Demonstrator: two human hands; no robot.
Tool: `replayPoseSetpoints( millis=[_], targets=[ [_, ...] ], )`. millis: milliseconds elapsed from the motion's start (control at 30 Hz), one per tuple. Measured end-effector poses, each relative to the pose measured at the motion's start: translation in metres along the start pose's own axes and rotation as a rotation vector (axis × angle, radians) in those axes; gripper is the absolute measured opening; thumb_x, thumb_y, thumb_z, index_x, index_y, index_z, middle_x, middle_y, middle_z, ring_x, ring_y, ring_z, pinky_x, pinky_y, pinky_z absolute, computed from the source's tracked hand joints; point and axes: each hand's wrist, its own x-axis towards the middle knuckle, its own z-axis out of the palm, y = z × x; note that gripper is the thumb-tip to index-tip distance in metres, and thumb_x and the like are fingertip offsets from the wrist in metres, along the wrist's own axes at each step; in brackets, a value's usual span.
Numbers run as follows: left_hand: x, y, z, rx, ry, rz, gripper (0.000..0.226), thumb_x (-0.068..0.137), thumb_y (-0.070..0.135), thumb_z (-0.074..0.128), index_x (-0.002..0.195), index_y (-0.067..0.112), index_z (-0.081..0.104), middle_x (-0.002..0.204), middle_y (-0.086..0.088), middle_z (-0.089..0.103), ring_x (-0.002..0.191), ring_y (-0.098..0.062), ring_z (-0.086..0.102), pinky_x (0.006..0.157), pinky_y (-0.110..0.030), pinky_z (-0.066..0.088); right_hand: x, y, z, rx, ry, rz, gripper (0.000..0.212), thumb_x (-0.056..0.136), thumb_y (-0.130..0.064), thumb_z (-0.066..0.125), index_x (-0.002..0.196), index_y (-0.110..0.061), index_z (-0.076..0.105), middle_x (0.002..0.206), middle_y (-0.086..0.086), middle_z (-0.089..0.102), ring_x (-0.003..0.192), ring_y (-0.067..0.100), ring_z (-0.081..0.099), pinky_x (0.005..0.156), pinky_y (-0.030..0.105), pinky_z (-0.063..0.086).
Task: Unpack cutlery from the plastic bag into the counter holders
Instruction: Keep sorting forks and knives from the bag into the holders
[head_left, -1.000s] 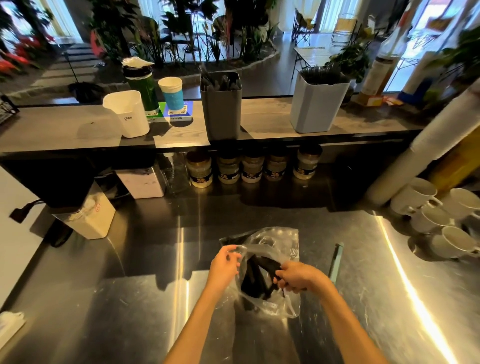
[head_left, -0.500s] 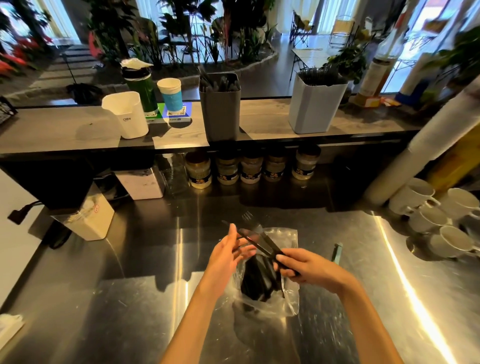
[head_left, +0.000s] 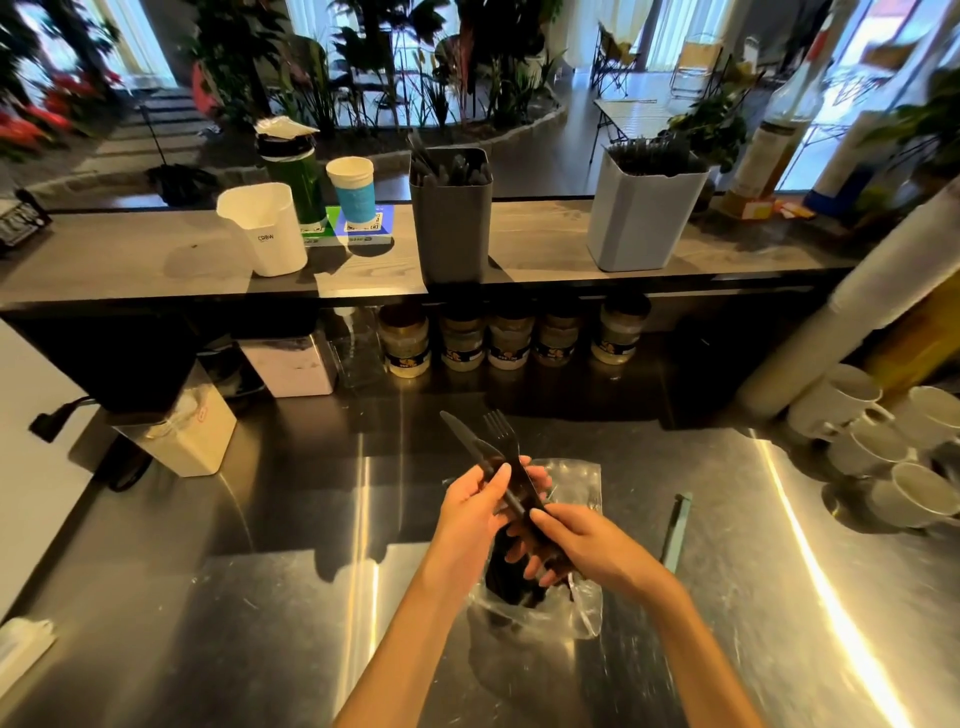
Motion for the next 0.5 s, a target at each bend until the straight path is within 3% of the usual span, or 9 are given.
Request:
replayPoseSetpoints(
  millis=[100,367,500],
  targets=[
    [0.006,0.006,0.007,-0.049,-0.001,0.004,0.03,0.107,0.015,0.042,0.127,-0.001,0.058,0.118,-0.021,0.07,0.115,-0.033,0.067,0.099,-0.045,0.052,0.003,-0.004,-0.003,-0.021,-0.017,0.018,0.036,0.109,-0.031,0.04,0.118,-0.005,0.064,0.102,0.013,0.077,0.092,0.028,0.076,0.088,0.05,0.06],
    [0.034,0.035,0.021,-0.052,0.022,0.066,0.029,0.107,0.015,0.041,0.124,-0.003,0.056,0.116,-0.027,0.069,0.11,-0.038,0.068,0.099,-0.049,0.053,0.012,-0.032,-0.027,-0.079,0.003,0.031,0.035,0.11,-0.026,0.037,0.113,-0.001,0.063,0.103,0.015,0.077,0.097,0.025,0.075,0.09,0.042,0.06],
    [0.048,0.054,0.042,-0.002,-0.006,0.107,0.026,0.106,0.016,0.044,0.124,0.0,0.055,0.111,-0.023,0.072,0.106,-0.036,0.071,0.095,-0.046,0.056,0.02,-0.05,-0.048,-0.314,0.038,-0.001,0.05,0.106,-0.044,0.041,0.103,-0.003,0.07,0.098,0.015,0.077,0.094,0.03,0.074,0.091,0.051,0.057]
  ],
)
